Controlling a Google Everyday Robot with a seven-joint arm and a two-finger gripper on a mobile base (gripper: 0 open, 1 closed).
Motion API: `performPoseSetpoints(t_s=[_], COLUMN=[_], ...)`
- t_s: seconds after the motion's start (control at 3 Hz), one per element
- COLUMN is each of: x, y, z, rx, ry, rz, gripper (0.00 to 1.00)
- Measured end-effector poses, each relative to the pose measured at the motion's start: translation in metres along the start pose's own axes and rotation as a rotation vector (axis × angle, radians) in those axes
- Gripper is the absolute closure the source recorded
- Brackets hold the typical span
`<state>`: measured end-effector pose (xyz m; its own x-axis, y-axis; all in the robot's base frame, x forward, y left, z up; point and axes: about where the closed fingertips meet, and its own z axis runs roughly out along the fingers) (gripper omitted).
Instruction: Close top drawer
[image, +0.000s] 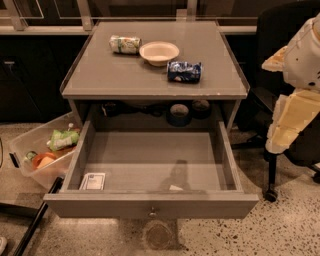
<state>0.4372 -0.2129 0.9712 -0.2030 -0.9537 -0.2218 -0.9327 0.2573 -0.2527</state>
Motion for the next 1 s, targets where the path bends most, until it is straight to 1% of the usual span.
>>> performPoseSetpoints(t_s=[0.33,0.67,1.0], x=[-0.009,-0.023,-0.031], y=[0.019,0.046,0.070], z=[0.028,0.079,0.134], rx=[-0.007,-0.023,-0.027], ry=[-0.064,-0.137,-0.187], rz=[-0.034,-0.061,-0.049], gripper=[0.00,0.00,0.00])
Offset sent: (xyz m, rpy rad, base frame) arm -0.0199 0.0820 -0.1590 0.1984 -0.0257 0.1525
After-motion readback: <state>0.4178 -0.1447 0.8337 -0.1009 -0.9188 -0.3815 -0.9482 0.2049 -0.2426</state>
